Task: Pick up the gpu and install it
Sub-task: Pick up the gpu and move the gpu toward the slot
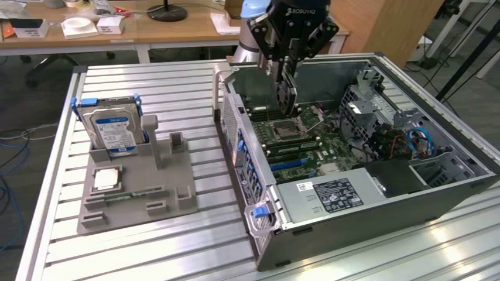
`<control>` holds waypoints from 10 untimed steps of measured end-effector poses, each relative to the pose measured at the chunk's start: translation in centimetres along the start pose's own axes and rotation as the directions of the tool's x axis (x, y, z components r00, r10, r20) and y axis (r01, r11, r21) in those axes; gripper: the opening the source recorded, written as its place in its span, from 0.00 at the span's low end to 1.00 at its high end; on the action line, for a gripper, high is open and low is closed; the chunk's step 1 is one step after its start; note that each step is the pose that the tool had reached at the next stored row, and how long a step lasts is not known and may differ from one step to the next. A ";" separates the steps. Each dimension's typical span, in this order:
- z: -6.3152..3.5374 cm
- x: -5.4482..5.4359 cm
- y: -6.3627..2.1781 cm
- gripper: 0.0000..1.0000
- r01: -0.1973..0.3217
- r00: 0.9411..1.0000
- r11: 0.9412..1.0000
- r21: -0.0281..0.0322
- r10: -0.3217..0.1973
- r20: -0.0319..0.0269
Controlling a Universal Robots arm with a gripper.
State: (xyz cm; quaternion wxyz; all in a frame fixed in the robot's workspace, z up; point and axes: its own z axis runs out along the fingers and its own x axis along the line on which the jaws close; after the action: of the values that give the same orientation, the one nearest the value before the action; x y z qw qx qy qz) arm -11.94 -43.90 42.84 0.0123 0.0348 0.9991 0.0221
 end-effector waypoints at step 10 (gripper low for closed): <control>0.03 -1.1 0.08 0.26 0.000 1.000 1.000 0.000 0.000 0.000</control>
State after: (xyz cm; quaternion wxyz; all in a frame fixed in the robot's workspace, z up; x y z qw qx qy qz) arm -10.82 -43.90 42.85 0.0123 0.0348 0.9991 0.0221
